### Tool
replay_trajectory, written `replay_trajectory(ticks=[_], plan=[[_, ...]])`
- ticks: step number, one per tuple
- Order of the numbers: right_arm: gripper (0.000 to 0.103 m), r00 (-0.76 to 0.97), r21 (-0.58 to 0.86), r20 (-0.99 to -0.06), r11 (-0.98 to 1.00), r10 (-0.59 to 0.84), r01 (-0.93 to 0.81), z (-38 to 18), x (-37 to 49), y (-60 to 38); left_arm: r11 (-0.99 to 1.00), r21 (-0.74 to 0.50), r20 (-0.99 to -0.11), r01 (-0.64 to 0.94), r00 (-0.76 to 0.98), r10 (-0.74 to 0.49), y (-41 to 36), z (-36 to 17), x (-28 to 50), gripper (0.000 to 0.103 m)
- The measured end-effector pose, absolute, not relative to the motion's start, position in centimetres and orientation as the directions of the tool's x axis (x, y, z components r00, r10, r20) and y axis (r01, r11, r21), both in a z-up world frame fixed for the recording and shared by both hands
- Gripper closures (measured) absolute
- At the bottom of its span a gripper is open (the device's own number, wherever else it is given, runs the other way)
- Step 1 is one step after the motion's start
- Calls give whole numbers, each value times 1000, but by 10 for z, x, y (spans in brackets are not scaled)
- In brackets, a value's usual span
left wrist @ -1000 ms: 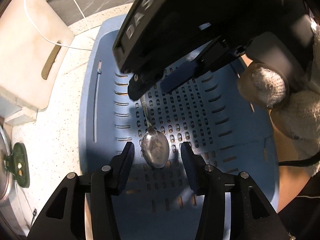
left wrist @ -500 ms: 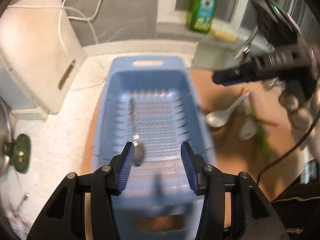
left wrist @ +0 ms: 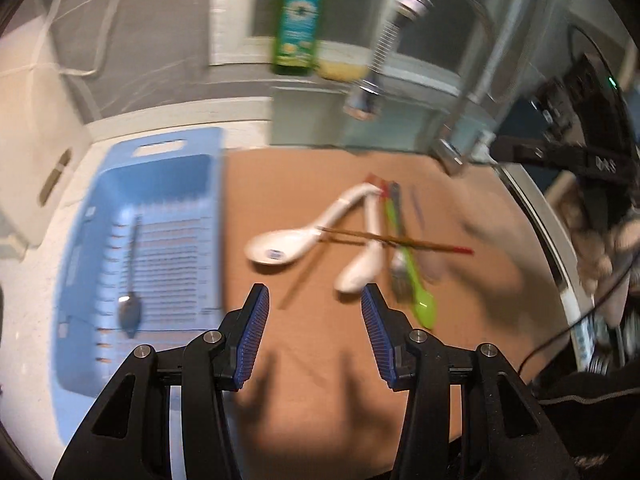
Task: Organize utensils
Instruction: 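Move both tools back over the utensil pile on the board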
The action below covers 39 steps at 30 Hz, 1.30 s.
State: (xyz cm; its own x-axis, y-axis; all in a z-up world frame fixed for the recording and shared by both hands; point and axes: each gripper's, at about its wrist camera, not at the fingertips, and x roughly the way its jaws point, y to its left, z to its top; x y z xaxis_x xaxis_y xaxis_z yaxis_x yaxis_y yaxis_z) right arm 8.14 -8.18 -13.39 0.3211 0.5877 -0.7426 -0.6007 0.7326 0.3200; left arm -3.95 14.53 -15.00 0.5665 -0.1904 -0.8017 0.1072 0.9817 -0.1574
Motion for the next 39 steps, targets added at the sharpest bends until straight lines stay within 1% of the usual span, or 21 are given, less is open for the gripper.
replay_trajectory(ticks=[5,8,10,11,12,16,17,21,23,25,27,29,33,39], plan=[[29,273,360,-786,770,554,-526,-163,88,-116,977,-105,-817,183,544,-190,103,-160,-39,56],[29,226,417,-796,779,561,-468,-181,90,-133,972,-81,-826,222,531,-191,86,-163,-39,56],[35,207,427,-808,790,552,-441,-193,90,-140,968,-57,-834,245,522,-182,79,-166,-38,56],[41,201,413,-818,793,539,-447,-196,90,-140,966,-51,-837,252,516,-179,77,-167,-36,56],[43,197,395,-827,794,526,-462,-199,89,-138,965,-47,-841,257,511,-177,76,-168,-34,56],[44,161,359,-855,786,494,-504,-209,87,-132,963,-45,-852,264,493,-175,75,-174,-30,56],[44,152,366,-854,783,497,-504,-210,86,-132,963,-46,-855,265,488,-175,74,-176,-30,56],[53,111,389,-858,775,502,-499,-217,86,-126,961,-68,-867,269,460,-191,71,-186,-31,56],[54,59,445,-845,761,531,-472,-223,89,-122,959,-79,-869,274,452,-200,69,-188,-32,56],[59,20,488,-834,756,551,-436,-228,94,-119,958,-77,-869,276,452,-200,67,-190,-32,56],[68,1,505,-832,757,555,-414,-230,100,-114,958,-79,-868,275,454,-202,66,-189,-30,56],[69,-18,523,-824,748,567,-408,-230,107,-104,960,-80,-864,269,462,-201,68,-186,-29,56],[69,-15,470,-840,713,543,-521,-223,114,-66,965,-78,-859,250,474,-193,75,-181,-28,56],[69,-110,514,-819,635,563,-577,-230,129,-4,977,-87,-850,194,498,-174,96,-171,-37,56]])
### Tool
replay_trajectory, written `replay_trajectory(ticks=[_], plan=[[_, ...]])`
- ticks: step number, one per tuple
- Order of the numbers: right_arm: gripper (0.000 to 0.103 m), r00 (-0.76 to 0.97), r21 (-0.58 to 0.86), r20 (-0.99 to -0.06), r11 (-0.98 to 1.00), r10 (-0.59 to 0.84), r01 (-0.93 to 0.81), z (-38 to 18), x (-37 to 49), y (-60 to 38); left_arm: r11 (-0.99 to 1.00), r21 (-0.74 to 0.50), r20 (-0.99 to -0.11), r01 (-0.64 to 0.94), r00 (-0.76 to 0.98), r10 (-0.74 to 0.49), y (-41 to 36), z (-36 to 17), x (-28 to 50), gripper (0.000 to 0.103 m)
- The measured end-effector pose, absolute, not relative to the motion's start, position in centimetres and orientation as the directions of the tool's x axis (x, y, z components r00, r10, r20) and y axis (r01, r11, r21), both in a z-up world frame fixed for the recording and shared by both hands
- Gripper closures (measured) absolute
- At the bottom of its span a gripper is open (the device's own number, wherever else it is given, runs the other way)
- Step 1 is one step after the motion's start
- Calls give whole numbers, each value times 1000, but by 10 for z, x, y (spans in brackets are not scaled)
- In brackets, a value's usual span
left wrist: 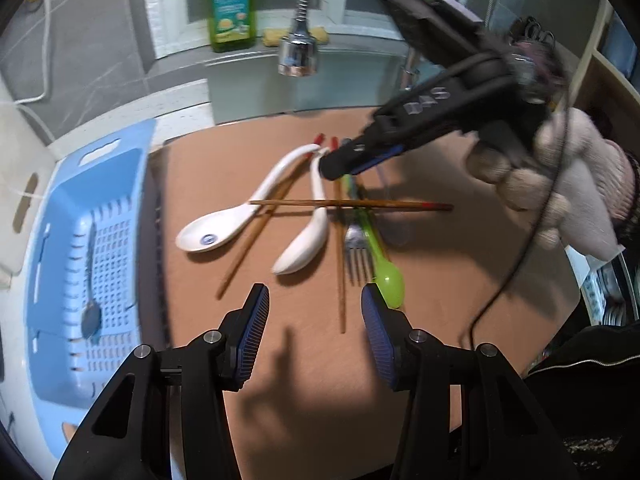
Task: Organize utensils
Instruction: 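Move both tools back over the utensil pile on the board, then grasp a red-tipped wooden chopstick in the pile with the right tool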
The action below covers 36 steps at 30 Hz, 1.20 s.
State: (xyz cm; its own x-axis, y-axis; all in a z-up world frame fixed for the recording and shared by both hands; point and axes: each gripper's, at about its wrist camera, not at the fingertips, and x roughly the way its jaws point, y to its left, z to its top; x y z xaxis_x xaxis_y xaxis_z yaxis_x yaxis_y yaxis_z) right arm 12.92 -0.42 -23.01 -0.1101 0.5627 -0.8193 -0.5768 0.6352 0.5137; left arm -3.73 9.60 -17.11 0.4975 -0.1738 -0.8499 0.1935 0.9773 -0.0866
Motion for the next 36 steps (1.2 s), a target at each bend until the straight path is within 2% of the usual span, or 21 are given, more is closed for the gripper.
replay_trajectory(ticks=[7,11,13,14,15,21,31,36], plan=[[69,-41,278,-917,563,396,-778,-240,111,53,990,-95,-847,109,513,-138,126,-165,-57,56],[69,-52,247,-934,536,352,-807,-251,107,67,992,-102,-847,70,517,-123,138,-166,-65,56],[78,-45,227,-940,523,337,-822,-254,106,71,993,-101,-848,58,517,-117,142,-166,-66,56],[87,-43,219,-943,521,329,-825,-255,106,73,993,-102,-848,53,517,-114,144,-166,-66,56],[90,-40,213,-945,520,324,-827,-256,106,74,994,-103,-849,49,516,-113,145,-166,-66,56],[95,-39,227,-934,505,354,-833,-248,103,68,994,-100,-847,48,520,-110,149,-165,-66,56],[97,-40,217,-925,437,379,-873,-227,62,27,991,-116,-839,69,526,-135,150,-165,-52,56],[99,-3,135,-943,376,332,-917,-232,43,2,987,-125,-841,101,517,-159,137,-169,-45,56]])
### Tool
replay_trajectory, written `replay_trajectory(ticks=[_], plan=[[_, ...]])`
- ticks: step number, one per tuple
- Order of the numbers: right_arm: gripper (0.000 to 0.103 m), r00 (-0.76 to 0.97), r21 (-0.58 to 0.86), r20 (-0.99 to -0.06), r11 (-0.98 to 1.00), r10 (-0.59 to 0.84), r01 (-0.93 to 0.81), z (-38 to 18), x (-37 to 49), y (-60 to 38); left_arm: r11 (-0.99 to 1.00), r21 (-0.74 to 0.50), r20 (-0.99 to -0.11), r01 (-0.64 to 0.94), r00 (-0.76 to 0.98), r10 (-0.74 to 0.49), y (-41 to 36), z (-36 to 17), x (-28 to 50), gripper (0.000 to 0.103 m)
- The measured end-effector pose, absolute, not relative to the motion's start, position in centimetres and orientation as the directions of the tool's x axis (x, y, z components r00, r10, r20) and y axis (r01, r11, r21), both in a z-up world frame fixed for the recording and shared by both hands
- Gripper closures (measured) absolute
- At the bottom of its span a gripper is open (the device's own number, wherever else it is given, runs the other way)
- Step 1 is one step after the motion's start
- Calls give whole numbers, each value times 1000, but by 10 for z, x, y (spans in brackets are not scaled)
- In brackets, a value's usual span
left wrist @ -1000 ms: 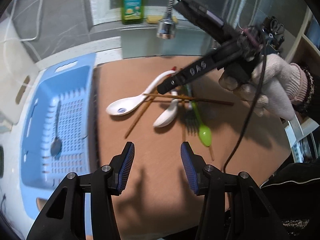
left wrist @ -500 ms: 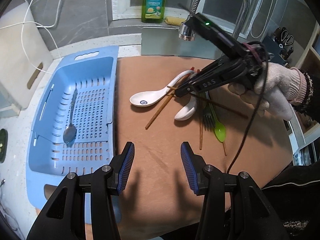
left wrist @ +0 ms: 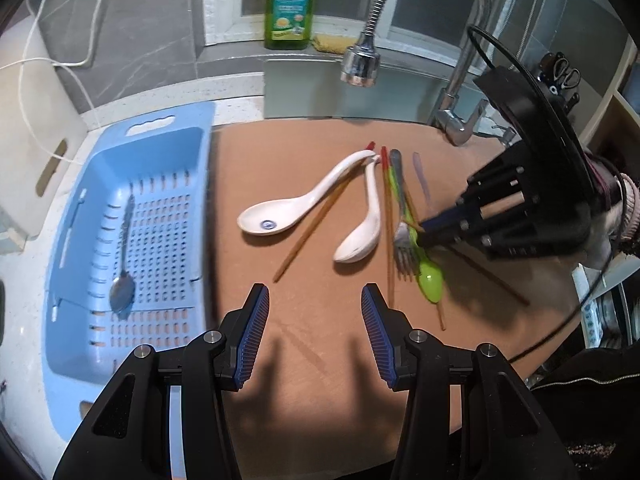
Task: Organize utensils
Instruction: 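Grasp a red-tipped wooden chopstick in the pile with the right tool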
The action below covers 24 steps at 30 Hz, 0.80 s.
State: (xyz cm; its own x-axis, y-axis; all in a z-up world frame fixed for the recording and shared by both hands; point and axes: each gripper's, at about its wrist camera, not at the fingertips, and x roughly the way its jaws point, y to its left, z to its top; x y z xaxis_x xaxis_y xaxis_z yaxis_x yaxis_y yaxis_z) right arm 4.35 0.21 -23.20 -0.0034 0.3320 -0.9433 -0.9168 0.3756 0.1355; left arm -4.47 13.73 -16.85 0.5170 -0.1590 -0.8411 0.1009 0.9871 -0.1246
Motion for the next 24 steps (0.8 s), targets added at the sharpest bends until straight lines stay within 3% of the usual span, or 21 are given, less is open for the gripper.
replay_trajectory(ticks=[9,13,19,24], plan=[[97,56,84,-968,526,245,-846,-240,68,-48,968,-129,-851,216,476,-220,98,-172,-33,56],[76,84,88,-968,629,238,-773,-235,84,-83,955,-130,-850,268,465,-246,83,-172,-21,56],[76,17,334,-903,724,430,-603,-207,71,-139,930,-118,-853,349,444,-275,61,-171,-1,56],[76,-70,481,-862,765,503,-428,-228,33,-168,886,-70,-864,459,416,-284,33,-168,28,56]])
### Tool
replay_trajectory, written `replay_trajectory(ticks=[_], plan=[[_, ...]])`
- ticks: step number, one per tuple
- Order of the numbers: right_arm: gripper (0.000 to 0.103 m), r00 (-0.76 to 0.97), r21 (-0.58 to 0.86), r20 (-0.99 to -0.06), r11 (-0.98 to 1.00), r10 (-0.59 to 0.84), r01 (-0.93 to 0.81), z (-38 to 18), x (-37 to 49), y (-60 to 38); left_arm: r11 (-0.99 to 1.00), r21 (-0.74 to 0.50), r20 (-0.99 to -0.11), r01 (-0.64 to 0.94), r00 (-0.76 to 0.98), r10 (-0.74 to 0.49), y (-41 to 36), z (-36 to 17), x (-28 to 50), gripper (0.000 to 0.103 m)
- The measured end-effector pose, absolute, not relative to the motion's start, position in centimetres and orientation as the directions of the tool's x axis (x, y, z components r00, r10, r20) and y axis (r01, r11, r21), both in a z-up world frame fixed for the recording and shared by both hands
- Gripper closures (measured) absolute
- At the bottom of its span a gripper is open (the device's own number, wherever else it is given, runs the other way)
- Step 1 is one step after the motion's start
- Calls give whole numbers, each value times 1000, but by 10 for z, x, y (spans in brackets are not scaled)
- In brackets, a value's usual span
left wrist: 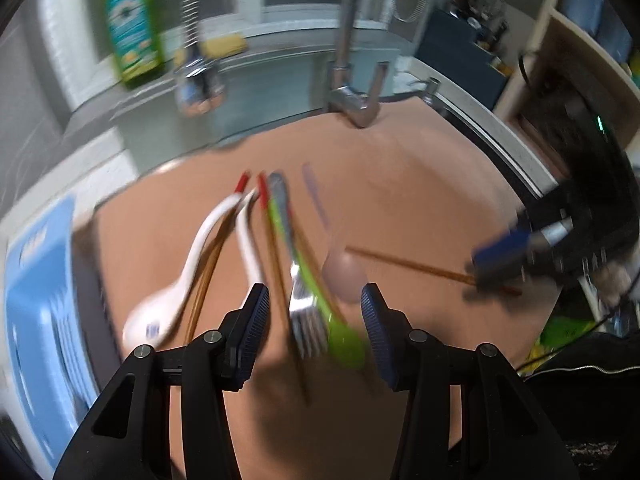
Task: Organize utensils
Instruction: 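Grasp a red-tipped wooden chopstick in the pile with the right tool, then pull the chopstick from the pile with the right tool while the left tool approaches the clear plastic stick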
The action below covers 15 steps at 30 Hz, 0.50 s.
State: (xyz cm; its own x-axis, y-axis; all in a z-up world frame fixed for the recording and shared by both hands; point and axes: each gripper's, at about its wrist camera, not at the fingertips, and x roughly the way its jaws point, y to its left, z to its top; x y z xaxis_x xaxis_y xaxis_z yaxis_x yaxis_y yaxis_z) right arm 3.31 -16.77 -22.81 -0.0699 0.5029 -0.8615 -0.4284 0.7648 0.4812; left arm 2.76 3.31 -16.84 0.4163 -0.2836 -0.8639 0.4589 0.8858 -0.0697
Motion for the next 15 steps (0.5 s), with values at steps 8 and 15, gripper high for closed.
replay_trajectory(ticks=[8,15], plan=[[76,-71,524,-849,819,523,-234,-257,-5,-191,741,61,-915,669,335,-227,-38,-191,85,60],[76,23,487,-871,868,491,-101,-264,-2,-219,581,110,-966,807,224,-129,-82,-227,94,60]])
